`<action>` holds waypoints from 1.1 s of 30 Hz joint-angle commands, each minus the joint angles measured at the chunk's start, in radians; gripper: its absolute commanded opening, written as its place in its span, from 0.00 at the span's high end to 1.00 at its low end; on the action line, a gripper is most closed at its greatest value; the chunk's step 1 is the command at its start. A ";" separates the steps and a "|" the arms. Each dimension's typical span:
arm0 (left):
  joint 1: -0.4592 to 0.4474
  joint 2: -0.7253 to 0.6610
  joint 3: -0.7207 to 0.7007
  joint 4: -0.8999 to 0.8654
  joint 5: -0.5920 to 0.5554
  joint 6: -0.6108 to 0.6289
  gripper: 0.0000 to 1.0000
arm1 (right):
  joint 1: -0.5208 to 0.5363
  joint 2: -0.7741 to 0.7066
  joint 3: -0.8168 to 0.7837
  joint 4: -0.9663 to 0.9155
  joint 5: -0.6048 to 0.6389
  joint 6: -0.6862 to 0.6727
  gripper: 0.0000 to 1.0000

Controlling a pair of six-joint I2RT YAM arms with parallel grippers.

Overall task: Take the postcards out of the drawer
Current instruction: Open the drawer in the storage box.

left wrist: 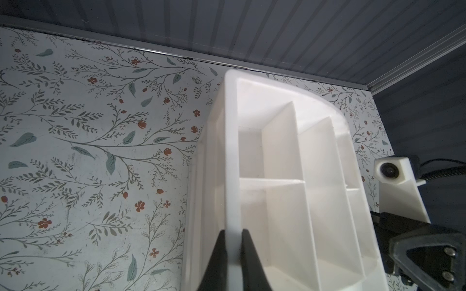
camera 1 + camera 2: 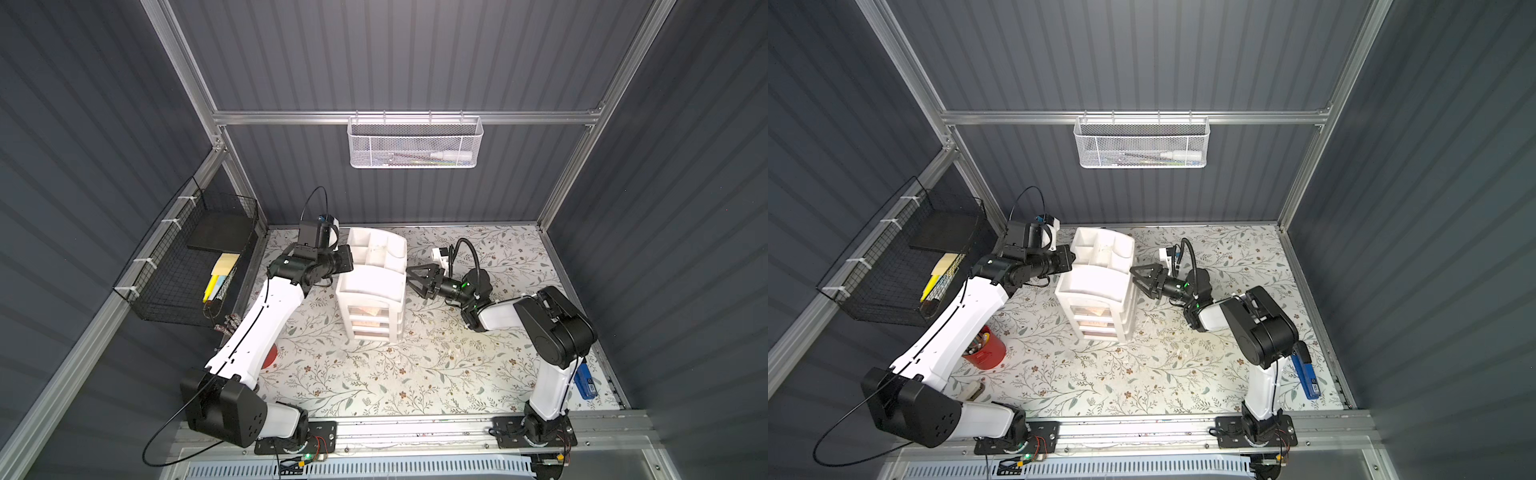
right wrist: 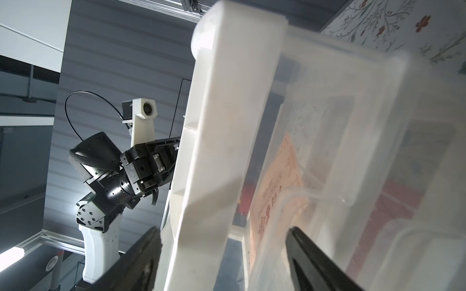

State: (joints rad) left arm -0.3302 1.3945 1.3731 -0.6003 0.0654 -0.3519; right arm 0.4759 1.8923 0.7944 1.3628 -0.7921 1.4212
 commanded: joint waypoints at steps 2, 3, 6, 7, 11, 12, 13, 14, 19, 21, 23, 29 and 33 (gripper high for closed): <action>0.002 0.032 -0.026 -0.075 0.025 0.032 1.00 | 0.016 0.020 0.041 0.046 -0.025 0.022 0.20; 0.002 0.033 -0.026 -0.073 0.027 0.032 1.00 | 0.018 0.025 0.044 0.050 -0.025 0.026 0.20; 0.002 0.036 -0.025 -0.072 0.033 0.031 1.00 | 0.025 0.028 0.051 0.053 -0.029 0.032 0.20; 0.002 0.038 -0.026 -0.072 0.033 0.030 1.00 | 0.027 0.028 0.051 0.052 -0.032 0.032 0.20; 0.002 0.036 -0.029 -0.069 0.036 0.028 1.00 | 0.032 0.021 0.048 0.052 -0.036 0.038 0.20; 0.002 0.036 -0.030 -0.069 0.036 0.028 1.00 | 0.032 0.020 0.048 0.052 -0.039 0.042 0.20; 0.002 0.034 -0.030 -0.069 0.035 0.028 1.00 | 0.032 0.020 0.048 0.052 -0.043 0.044 0.21; 0.002 0.035 -0.031 -0.069 0.033 0.027 1.00 | 0.032 0.014 0.049 0.052 -0.046 0.044 0.21; 0.002 0.029 -0.028 -0.075 0.010 0.024 1.00 | 0.032 -0.023 0.036 0.052 -0.051 0.044 0.22; 0.002 0.026 -0.026 -0.079 0.005 0.021 1.00 | 0.030 -0.043 0.031 0.052 -0.050 0.049 0.23; 0.002 0.027 -0.026 -0.082 0.000 0.021 1.00 | 0.029 -0.065 0.024 0.053 -0.049 0.050 0.23; 0.002 0.024 -0.024 -0.091 -0.023 0.019 1.00 | 0.005 -0.109 -0.005 0.053 -0.049 0.057 0.24; 0.002 0.016 -0.023 -0.093 -0.039 0.012 1.00 | -0.015 -0.126 -0.033 0.053 -0.051 0.055 0.24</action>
State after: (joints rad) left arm -0.3313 1.3968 1.3731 -0.5991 0.0799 -0.3485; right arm 0.4747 1.8294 0.7612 1.3033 -0.8162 1.4700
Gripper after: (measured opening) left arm 0.114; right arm 0.762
